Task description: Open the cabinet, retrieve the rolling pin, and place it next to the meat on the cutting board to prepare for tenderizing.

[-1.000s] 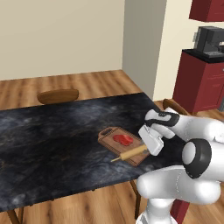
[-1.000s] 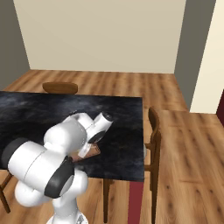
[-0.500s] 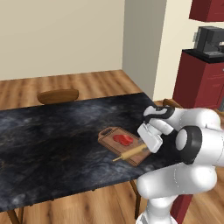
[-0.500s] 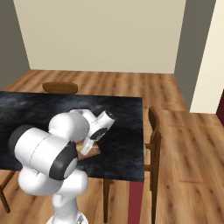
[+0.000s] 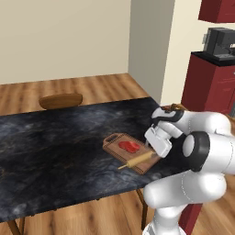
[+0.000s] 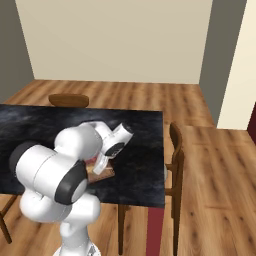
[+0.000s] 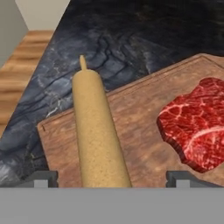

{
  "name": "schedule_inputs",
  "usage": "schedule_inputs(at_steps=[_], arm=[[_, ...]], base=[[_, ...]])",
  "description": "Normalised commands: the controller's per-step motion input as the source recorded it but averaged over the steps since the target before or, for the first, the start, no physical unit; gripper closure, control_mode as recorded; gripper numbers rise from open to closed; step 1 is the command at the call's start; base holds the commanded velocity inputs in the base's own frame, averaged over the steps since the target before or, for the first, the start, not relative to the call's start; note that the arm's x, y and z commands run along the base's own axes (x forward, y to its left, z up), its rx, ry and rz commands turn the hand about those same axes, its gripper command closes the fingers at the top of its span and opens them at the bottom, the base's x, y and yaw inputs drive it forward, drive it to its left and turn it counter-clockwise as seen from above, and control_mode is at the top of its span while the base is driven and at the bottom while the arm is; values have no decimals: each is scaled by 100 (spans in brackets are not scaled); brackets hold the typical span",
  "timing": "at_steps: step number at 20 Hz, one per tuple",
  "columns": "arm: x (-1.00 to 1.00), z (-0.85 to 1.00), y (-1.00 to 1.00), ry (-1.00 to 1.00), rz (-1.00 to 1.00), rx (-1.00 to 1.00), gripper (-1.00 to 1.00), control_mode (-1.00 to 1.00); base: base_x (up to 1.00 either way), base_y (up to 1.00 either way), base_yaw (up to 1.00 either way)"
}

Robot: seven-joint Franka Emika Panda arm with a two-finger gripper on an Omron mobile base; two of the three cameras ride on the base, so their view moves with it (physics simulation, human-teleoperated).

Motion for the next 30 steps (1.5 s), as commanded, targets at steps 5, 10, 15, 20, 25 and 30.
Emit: schedule_inputs(at_steps=[5,10,15,20,25,30], arm=[[-25,48,-3,0,0,1,-100,-100],[-34,56,-10,0,0,0,-100,-100],[-54,58,-1,0,0,0,-100,-100],[-59,66,0,-4,0,0,-100,-100],[-89,63,6,-12,0,-3,-100,-100],[-84,49,18,-12,0,-6,-100,-100]], base=[[0,0,0],[0,0,0],[0,0,0],[0,0,0],[0,0,0],[0,0,0]])
